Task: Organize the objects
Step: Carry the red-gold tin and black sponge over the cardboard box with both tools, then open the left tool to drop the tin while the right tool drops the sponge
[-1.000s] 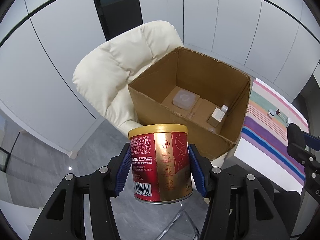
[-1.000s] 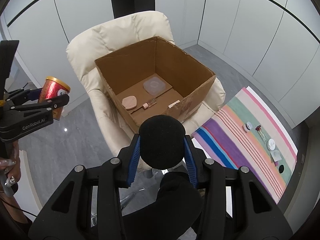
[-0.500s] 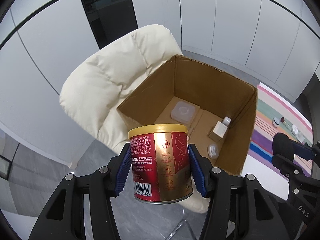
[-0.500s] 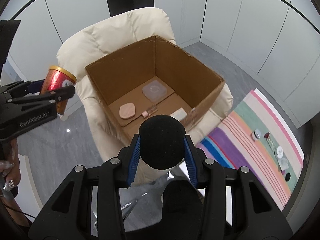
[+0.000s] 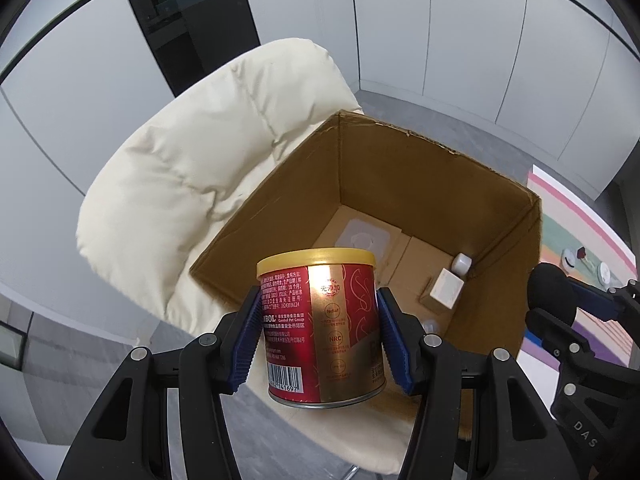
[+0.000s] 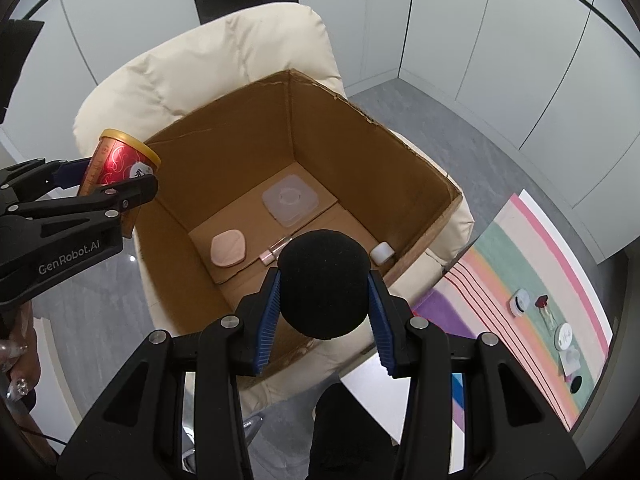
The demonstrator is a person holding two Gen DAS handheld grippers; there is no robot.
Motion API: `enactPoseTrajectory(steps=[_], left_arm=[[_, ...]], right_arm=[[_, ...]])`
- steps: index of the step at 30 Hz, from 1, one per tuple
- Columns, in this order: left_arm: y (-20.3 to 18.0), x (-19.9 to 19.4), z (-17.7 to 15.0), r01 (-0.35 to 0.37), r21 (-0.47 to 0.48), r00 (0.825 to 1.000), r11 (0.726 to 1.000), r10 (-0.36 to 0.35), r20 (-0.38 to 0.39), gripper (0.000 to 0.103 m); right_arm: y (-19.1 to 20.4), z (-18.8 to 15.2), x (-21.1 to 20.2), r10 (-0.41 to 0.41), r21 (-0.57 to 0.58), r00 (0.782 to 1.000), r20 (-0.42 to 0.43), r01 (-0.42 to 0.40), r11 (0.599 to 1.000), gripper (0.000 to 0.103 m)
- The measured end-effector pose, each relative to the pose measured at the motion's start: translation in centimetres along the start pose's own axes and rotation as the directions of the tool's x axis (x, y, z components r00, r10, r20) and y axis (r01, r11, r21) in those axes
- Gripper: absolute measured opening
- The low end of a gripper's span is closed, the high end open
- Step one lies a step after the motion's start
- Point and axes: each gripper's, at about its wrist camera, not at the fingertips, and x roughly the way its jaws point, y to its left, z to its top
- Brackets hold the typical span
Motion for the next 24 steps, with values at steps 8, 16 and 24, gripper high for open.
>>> enactPoseTrajectory(steps=[8, 16, 24], left_arm=[[-1.2, 3.1, 1.7, -0.015, 0.024, 0.999, 1.000, 0.016, -0.035, 0.056], [0.0, 4.2, 2.5, -0.045, -0.028, 0.998, 0.999, 0.044, -0.040, 0.075], [1.9, 3.3, 2.4, -0.007, -0.081, 1.000, 0.997, 0.006, -0.008, 0.099]], right_arm=[[-1.0, 1.0, 3.4, 0.013, -0.008, 0.999, -0.041, -0.014, 1.000, 0.043], [-0.4, 2.3, 5.5, 0.034, -0.028, 0.998, -0.049, -0.035, 0.999, 0.073], [-1.2, 2.4, 4.3, 0.019, 0.009, 1.000, 0.001, -0.019, 1.000, 0.091]])
